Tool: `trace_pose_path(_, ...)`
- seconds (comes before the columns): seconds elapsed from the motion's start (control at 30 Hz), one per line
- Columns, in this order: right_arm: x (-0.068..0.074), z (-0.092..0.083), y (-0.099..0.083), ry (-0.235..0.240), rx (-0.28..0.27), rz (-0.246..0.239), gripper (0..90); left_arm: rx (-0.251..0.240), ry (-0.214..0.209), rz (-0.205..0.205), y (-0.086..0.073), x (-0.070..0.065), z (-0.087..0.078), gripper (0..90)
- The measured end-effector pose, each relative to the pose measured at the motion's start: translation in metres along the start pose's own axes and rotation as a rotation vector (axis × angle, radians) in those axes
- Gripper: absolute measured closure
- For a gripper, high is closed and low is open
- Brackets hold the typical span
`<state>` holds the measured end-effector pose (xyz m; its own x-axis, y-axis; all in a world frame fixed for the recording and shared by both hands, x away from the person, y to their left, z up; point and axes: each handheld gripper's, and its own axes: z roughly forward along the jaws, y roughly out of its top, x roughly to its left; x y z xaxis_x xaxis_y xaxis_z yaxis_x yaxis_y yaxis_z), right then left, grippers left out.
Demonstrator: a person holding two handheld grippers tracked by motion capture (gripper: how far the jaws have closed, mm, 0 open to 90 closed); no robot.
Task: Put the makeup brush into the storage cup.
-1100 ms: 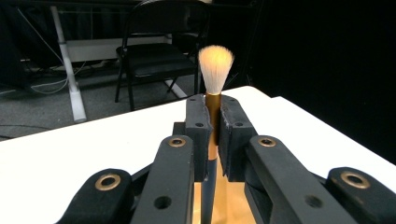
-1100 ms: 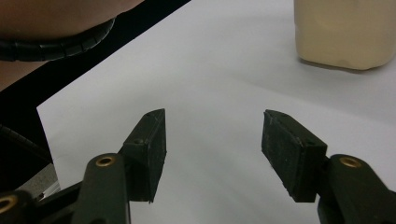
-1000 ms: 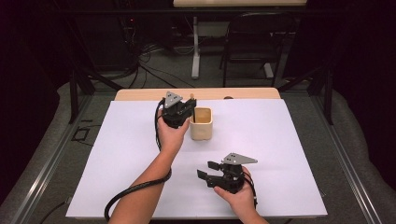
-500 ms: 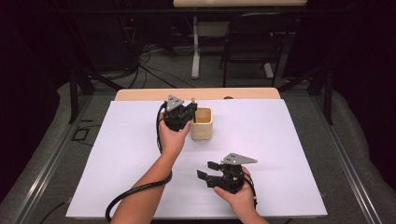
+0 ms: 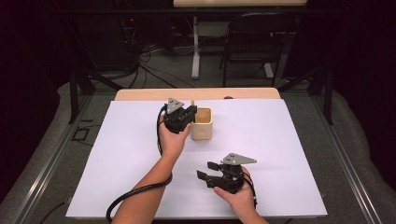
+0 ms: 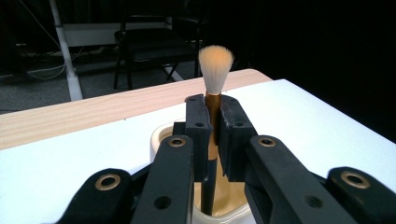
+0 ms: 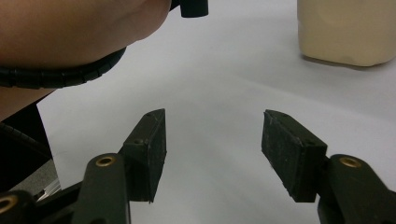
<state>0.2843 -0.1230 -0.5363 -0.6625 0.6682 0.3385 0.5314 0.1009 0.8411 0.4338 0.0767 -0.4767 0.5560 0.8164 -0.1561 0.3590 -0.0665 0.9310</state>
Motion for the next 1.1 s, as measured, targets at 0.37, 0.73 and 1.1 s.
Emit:
trace_pose_path(0.37, 0.0003, 0.0008, -0.0006, 0.003, -0.008, 0.000, 40.1, 0.010, 0.004, 0.003, -0.0041, -0.0009, 0.0017, 83.7)
trace_pose_path(0.73, 0.0002, 0.0011, -0.0007, 0.004, -0.010, -0.001, 40.1, 0.018, 0.006, 0.006, -0.0058, -0.0010, 0.0026, 83.6)
trace_pose_path(1.1, 0.0005, 0.0013, -0.0008, 0.007, -0.010, 0.003, 40.1, 0.022, 0.007, 0.006, -0.0076, -0.0009, 0.0035, 83.5)
